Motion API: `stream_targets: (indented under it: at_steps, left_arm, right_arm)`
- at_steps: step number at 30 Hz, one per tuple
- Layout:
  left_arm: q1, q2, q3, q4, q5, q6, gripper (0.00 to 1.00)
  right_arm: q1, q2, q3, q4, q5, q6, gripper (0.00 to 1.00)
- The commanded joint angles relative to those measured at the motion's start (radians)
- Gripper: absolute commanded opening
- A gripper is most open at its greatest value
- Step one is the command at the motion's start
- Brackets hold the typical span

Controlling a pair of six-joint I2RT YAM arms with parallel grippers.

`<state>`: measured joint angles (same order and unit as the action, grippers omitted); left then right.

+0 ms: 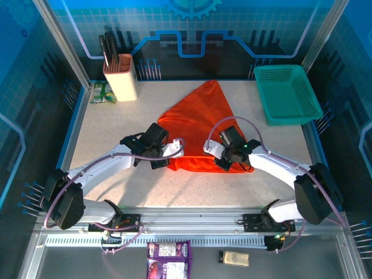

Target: Fold the inside-out t-shirt

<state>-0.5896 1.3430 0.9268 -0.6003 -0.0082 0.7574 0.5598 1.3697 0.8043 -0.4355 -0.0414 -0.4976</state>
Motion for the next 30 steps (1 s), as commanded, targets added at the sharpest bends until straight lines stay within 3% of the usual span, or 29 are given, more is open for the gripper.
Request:
stream_targets:
  at_steps: [1, 5, 14, 20, 25, 30]
  left_arm:
    - [0.01, -0.013, 0.014, -0.027, 0.036, -0.024, 0.0]
    - [0.011, 0.001, 0.019, -0.025, 0.048, -0.03, 0.0]
    - [-0.014, 0.018, 0.078, 0.099, 0.248, -0.155, 0.52]
    - [-0.066, 0.036, 0.024, 0.369, 0.373, -0.312, 0.58]
    - [-0.139, 0.048, -0.075, 0.683, 0.257, -0.427, 0.67]
    - [-0.197, 0.102, -0.13, 0.861, 0.07, -0.452, 0.7]
  right_arm:
    - [-0.03, -0.037, 0.028, -0.101, -0.024, 0.014, 0.02]
    - [-0.047, -0.048, 0.061, -0.163, -0.049, 0.01, 0.0]
    - [-0.055, -0.02, 0.212, -0.267, -0.273, 0.065, 0.0]
    - [-0.069, 0.019, 0.278, -0.273, -0.373, 0.164, 0.0]
    - [-0.089, 0.051, 0.308, -0.261, -0.416, 0.248, 0.0]
    - [-0.096, 0.054, 0.314, -0.243, -0.468, 0.281, 0.0]
